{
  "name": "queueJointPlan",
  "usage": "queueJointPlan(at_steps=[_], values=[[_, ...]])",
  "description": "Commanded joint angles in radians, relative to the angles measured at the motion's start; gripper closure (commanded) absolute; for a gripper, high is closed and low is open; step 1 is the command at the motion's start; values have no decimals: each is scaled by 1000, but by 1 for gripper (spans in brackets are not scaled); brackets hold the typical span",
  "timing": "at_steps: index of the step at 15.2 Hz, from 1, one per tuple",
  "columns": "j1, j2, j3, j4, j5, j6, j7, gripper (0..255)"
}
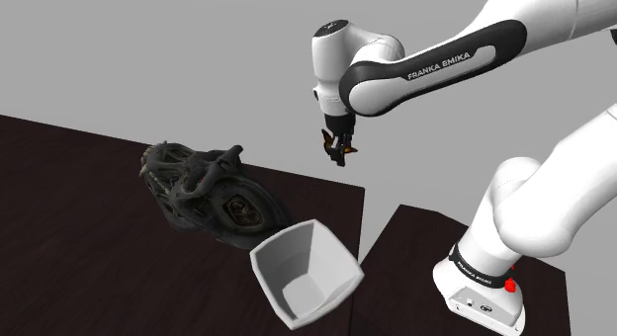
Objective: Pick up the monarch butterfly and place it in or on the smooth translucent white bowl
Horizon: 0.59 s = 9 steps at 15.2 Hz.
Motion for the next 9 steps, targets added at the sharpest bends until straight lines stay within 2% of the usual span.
queueJointPlan(at_steps=[1, 7, 9], values=[[1, -8, 0, 22, 3, -30, -6, 255], [2, -28, 0, 82, 10, -108, -24, 255], [26, -42, 33, 74, 32, -123, 19, 255]])
